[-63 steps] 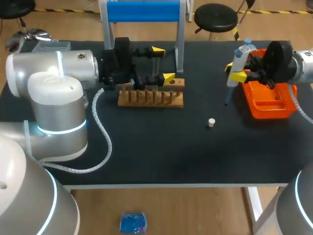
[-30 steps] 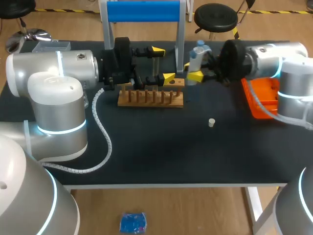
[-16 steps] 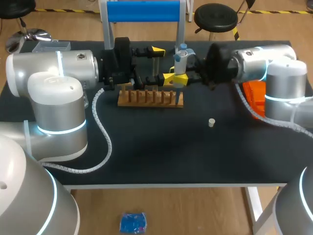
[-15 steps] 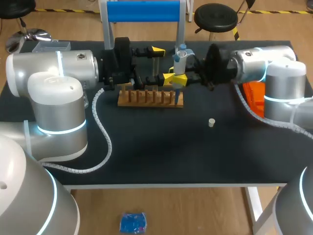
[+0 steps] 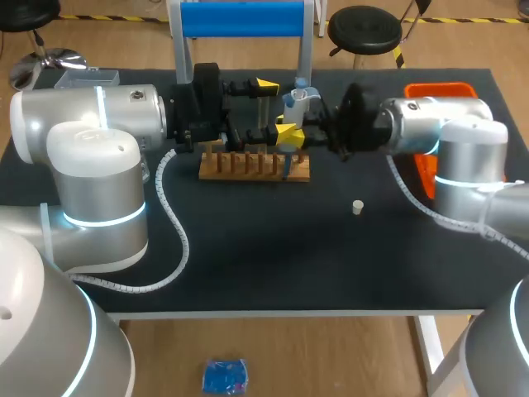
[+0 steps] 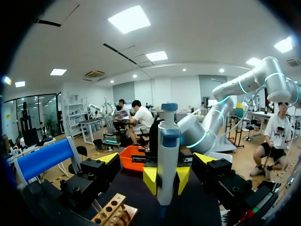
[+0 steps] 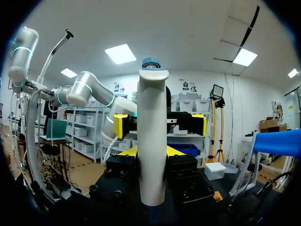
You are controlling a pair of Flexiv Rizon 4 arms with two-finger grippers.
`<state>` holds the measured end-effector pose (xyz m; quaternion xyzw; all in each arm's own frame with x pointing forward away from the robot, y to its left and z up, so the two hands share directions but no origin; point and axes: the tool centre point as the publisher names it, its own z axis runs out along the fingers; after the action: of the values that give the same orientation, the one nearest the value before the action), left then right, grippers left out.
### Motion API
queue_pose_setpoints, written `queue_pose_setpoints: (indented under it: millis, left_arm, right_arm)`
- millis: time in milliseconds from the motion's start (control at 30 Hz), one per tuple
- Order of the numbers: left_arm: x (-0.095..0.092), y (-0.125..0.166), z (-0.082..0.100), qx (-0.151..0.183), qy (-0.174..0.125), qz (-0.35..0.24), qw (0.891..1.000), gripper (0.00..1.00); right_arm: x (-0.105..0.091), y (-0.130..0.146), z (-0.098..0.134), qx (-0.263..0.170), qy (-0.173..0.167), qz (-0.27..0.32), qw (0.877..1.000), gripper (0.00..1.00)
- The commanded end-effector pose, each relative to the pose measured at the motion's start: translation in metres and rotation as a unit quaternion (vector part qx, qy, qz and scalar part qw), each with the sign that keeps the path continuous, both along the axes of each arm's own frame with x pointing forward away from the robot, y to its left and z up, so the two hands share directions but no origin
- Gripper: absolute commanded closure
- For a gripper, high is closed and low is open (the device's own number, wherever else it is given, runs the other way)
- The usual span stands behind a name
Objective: Invert the test tube, pick up the pipette, mount the tip to pipette, aspirate from beaker and dispense into the tube, eject the tip, return the pipette, and cap with the stopper.
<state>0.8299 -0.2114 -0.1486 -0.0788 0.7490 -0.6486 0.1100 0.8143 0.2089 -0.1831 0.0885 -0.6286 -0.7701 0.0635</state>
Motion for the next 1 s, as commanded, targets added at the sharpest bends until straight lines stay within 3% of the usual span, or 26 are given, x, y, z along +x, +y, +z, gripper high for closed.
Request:
queue_pose_setpoints:
  millis: [33, 867, 900, 933, 967, 1000]
  left_arm:
    - [-0.0004, 0.0004, -0.0007, -0.001, -0.001, 0.0, 1.0, 0.0]
    - [-0.0004, 0.0004, -0.0007, -0.001, -0.001, 0.0, 1.0, 0.0]
    - [-0.0004, 0.0004, -0.0007, -0.001, -0.001, 0.0, 1.0, 0.16]
    - [-0.0004, 0.0004, -0.0007, -0.001, -0.001, 0.0, 1.0, 0.56]
    - [-0.0004, 0.0004, -0.0007, -0.001, -0.001, 0.0, 1.0, 0.9]
    - [-0.0004, 0.0004, -0.0007, -0.001, -0.001, 0.0, 1.0, 1.0]
  right_arm:
    - [-0.0011, 0.0044, 0.0032, 0.0, -0.001, -0.005, 1.0, 1.0]
    - [0.0019, 0.013, 0.005, -0.003, -0.002, -0.013, 1.0, 1.0]
    - [0.0019, 0.0131, 0.0051, -0.003, -0.002, -0.013, 1.0, 1.0]
    - [0.0019, 0.0132, 0.0052, -0.003, -0.002, -0.013, 1.0, 1.0]
    - [0.0019, 0.0132, 0.0053, -0.003, -0.002, -0.013, 1.0, 1.0]
    - [0.0019, 0.0132, 0.0054, -0.003, -0.002, -0.014, 1.0, 1.0]
